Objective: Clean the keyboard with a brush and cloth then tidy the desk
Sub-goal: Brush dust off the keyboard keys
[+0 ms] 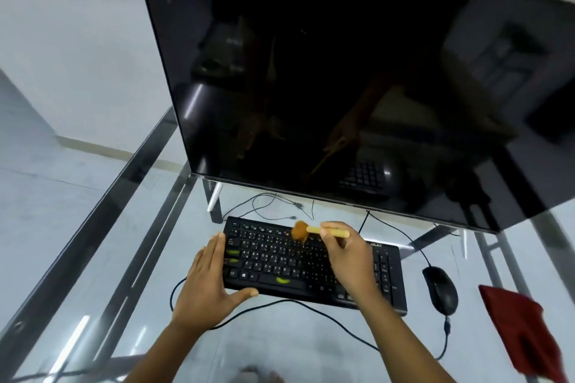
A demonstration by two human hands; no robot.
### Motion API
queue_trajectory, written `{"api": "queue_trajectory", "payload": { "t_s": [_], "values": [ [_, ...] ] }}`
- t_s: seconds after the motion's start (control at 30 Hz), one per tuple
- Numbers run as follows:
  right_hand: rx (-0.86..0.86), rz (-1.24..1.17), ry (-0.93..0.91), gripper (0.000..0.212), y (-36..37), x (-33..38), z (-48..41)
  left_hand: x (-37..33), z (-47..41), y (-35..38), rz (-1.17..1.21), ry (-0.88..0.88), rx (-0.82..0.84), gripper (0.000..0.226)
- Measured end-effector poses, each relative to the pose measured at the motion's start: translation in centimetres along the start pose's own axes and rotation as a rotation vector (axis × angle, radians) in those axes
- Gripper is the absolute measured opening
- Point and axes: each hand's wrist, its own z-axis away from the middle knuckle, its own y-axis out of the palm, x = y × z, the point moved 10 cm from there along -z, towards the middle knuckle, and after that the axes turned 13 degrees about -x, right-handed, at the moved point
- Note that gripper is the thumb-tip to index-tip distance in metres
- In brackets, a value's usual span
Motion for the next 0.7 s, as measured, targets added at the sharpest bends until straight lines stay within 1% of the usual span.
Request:
{"api": "queue_trajectory", "payload": {
  "t_s": [0.03, 0.07, 0.1, 0.13, 0.17, 0.2, 0.23, 0.27, 0.3, 0.33, 0.37, 0.4, 0.43, 0.47, 0.5, 0.53, 0.57, 0.6, 0.63, 0.67, 0.7],
  "values": [
    [0.02, -0.008, 0.001, 0.007, 0.1, 0.4, 0.0, 0.0, 0.1, 0.0, 0.005, -0.006, 0.007, 0.124],
    [0.116, -0.038, 0.049, 0.008, 1.1, 0.5, 0.4, 0.0, 0.1, 0.0, 0.004, -0.004, 0.012, 0.124],
    [0.259, -0.049, 0.12, 0.01, 2.5, 0.4, 1.1, 0.0, 0.1, 0.0, 0.0, 0.002, 0.018, 0.124],
    [0.358, -0.03, 0.15, 0.011, 3.3, 0.4, 1.7, 0.0, 0.1, 0.1, -0.005, 0.008, 0.023, 0.124],
    [0.365, 0.007, 0.139, 0.01, 3.6, 0.4, 1.6, 0.0, 0.0, 0.1, -0.009, 0.009, 0.029, 0.124],
    [0.281, 0.06, 0.093, 0.009, 3.0, 0.7, 0.9, 0.0, 0.0, 0.2, -0.01, 0.008, 0.033, 0.124],
    [0.14, 0.125, 0.014, 0.009, 1.8, 1.5, -0.1, 0.0, 0.0, 0.2, -0.008, 0.006, 0.035, 0.123],
    [0.044, 0.132, -0.032, 0.01, 0.9, 2.3, -0.6, 0.0, 0.1, 0.2, -0.004, 0.004, 0.037, 0.123],
    [0.037, 0.096, -0.034, 0.011, 0.9, 2.5, -0.9, -0.1, 0.1, 0.3, -0.002, 0.004, 0.038, 0.123],
    [0.107, 0.019, 0.02, 0.011, 1.9, 2.6, -0.8, 0.0, 0.0, 0.4, 0.0, 0.004, 0.039, 0.123],
    [0.245, -0.034, 0.094, 0.01, 3.6, 2.5, -0.1, 0.1, 0.0, 0.4, 0.003, 0.005, 0.038, 0.123],
    [0.349, -0.032, 0.117, 0.01, 4.9, 2.5, 0.6, 0.1, 0.0, 0.4, 0.007, 0.005, 0.037, 0.123],
    [0.364, 0.019, 0.073, 0.01, 5.4, 2.8, 0.8, 0.2, 0.0, 0.3, 0.009, 0.006, 0.037, 0.123],
    [0.3, 0.074, 0.017, 0.01, 5.4, 2.9, 0.3, 0.1, 0.0, 0.3, 0.009, 0.008, 0.039, 0.122],
    [0.186, 0.121, -0.045, 0.011, 4.8, 3.3, -0.3, 0.1, 0.0, 0.3, 0.009, 0.009, 0.039, 0.122],
    [0.097, 0.106, -0.041, 0.011, 4.2, 3.7, -0.7, 0.1, 0.0, 0.3, 0.013, 0.011, 0.036, 0.122],
    [0.076, 0.048, 0.0, 0.011, 4.3, 3.5, -0.9, 0.1, -0.1, 0.3, 0.016, 0.013, 0.031, 0.121],
    [0.116, -0.043, 0.084, 0.011, 5.0, 3.2, -0.7, 0.0, -0.1, 0.3, 0.017, 0.017, 0.026, 0.12],
    [0.21, -0.113, 0.169, 0.012, 6.3, 2.9, -0.2, 0.0, -0.1, 0.2, 0.019, 0.021, 0.023, 0.12],
    [0.299, -0.126, 0.205, 0.012, 7.3, 3.1, 0.5, 0.1, -0.1, 0.2, 0.021, 0.024, 0.021, 0.119],
    [0.33, -0.086, 0.176, 0.013, 7.9, 3.2, 0.8, 0.1, -0.1, 0.2, 0.023, 0.025, 0.019, 0.119]
  ]
}}
